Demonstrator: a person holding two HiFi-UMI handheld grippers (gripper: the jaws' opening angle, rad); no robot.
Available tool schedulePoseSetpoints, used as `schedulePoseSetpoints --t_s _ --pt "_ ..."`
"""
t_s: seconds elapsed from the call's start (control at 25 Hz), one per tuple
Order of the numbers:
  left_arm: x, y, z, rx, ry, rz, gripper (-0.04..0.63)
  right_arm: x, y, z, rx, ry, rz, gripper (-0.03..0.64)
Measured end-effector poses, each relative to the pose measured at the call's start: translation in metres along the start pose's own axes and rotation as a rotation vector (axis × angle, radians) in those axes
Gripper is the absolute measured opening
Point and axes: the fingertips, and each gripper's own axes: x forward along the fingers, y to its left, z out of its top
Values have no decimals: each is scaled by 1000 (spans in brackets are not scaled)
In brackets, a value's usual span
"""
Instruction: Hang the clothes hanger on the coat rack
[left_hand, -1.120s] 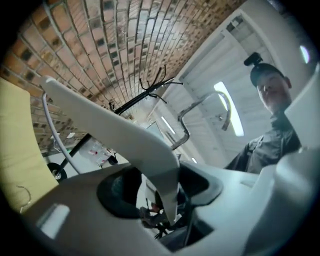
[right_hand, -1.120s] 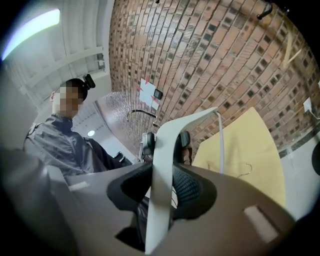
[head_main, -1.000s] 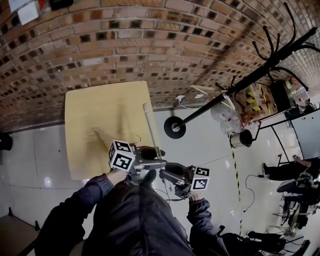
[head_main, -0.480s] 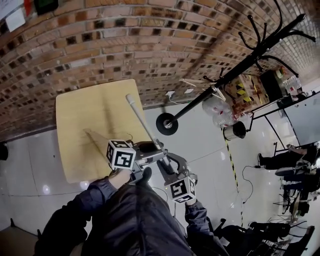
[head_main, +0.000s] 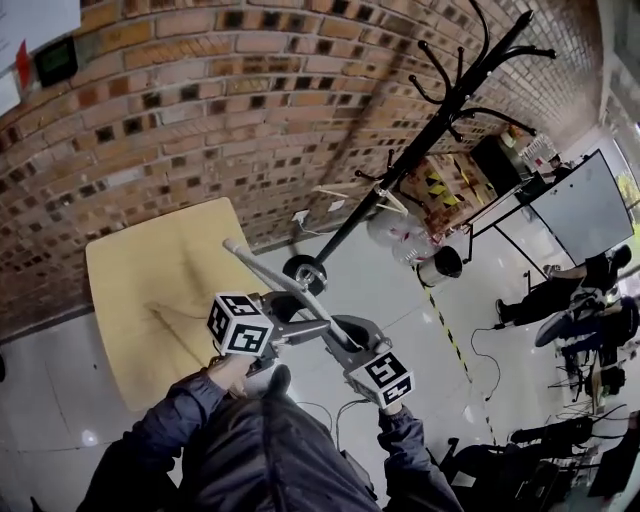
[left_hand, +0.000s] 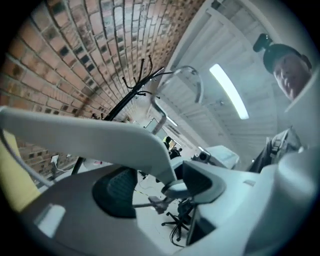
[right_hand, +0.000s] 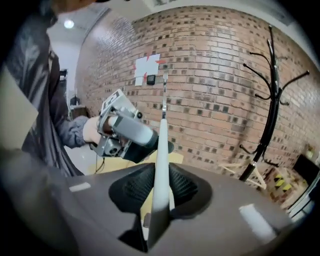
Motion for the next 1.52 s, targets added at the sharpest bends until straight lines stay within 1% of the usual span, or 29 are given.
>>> schedulePoseSetpoints --t_s 0.08,0.2,0.28,0.48,0.6,0.72,0.84,1.0,1.12,1.28,1.36,1.52 --pt "3 -4 8 17 -7 -16 262 -7 -6 8 51 -9 34 92" --pt "9 -9 17 53 -7 -25 261 -17 -17 12 95 -15 43 91" --pt "9 -12 21 74 -10 -27 261 -23 -26 13 143 -29 48 91" --pt "-7 -9 42 125 -62 -4 261 -38 -65 16 268 -69 44 91" --pt "-16 -9 48 162 -75 16 261 -52 -94 35 311 -106 42 91" --pt "-20 -16 47 189 -72 15 259 -73 -130 76 324 -160 40 91" --pt "-18 -22 47 212 -65 4 259 -102 -174 135 313 -221 49 92" --pt "-15 -26 46 219 -74 -2 259 -138 -228 210 268 -257 95 92" --pt "-14 -20 52 230 -80 13 259 -155 -271 256 276 -301 130 92" --pt "-11 -13 56 223 -100 43 259 -171 -326 298 351 -372 188 92" --pt "-9 -7 57 217 -105 62 258 -174 -346 316 351 -393 224 92" --pt "-3 3 57 202 -109 96 258 -181 -388 340 372 -454 249 92"
